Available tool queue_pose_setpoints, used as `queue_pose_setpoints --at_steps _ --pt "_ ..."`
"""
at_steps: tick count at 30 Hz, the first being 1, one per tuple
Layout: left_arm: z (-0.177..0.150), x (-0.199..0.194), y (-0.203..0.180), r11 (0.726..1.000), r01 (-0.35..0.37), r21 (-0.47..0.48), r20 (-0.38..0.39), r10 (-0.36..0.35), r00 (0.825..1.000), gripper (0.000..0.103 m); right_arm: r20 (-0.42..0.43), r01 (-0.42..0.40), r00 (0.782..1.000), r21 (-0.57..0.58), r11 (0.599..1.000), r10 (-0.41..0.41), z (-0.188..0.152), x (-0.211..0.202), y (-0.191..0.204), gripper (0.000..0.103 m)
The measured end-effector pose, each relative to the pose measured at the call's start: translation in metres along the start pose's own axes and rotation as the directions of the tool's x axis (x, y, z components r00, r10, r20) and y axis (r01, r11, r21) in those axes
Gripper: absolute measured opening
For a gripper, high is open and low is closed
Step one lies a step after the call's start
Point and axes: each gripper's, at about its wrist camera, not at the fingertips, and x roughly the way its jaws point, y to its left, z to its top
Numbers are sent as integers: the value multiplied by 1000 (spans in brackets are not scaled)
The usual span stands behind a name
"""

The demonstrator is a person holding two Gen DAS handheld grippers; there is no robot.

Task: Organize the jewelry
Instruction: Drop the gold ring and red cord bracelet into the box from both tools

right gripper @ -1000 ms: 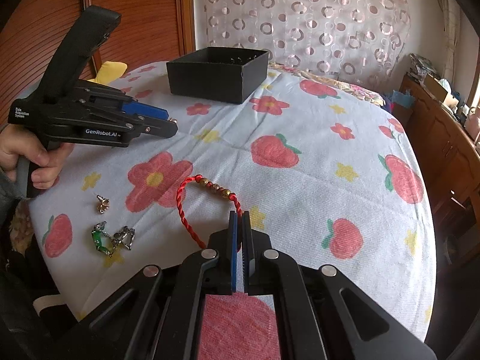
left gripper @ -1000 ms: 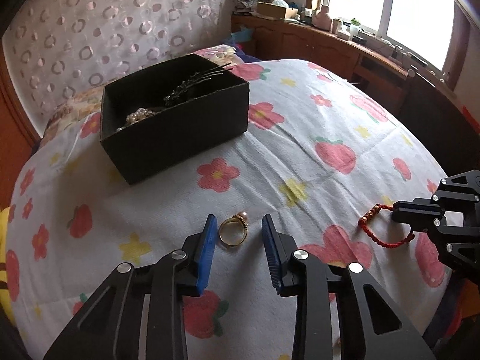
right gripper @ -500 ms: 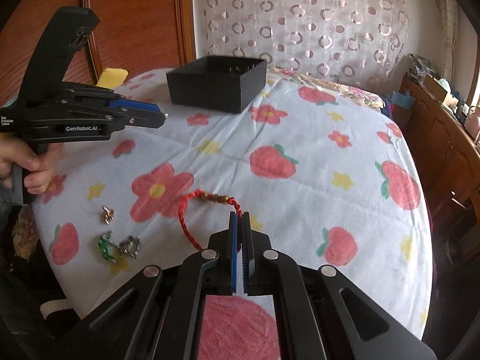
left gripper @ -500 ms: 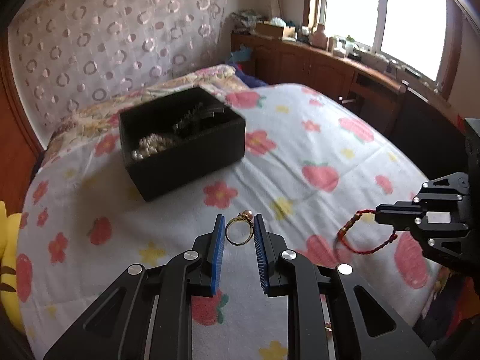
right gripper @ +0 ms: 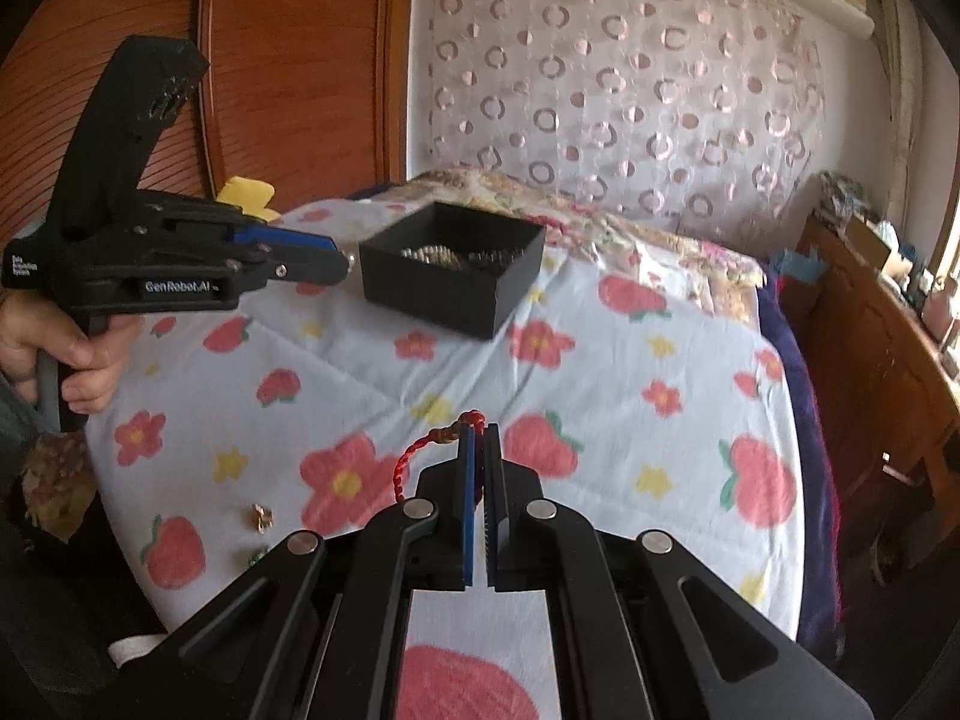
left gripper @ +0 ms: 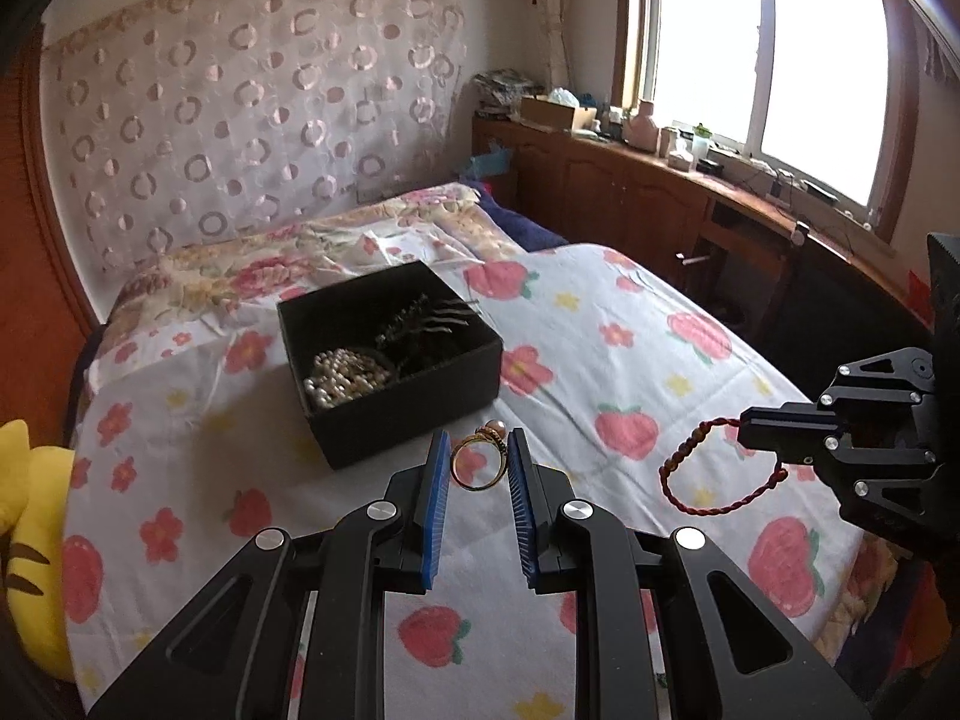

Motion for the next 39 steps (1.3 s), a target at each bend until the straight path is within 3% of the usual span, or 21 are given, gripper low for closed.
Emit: queue_pose_setpoints --at_steps 18,31,39 --pt "17 3 44 998 -19 -65 42 22 999 18 68 3 998 -31 1000 -1 69 23 -6 3" --pt "47 58 94 992 -24 -126 15 26 1000 18 65 -55 996 -11 998 56 114 94 -27 3" --pt "55 89 105 990 -30 -139 -17 28 999 18 22 -107 994 29 994 106 119 139 -27 4"
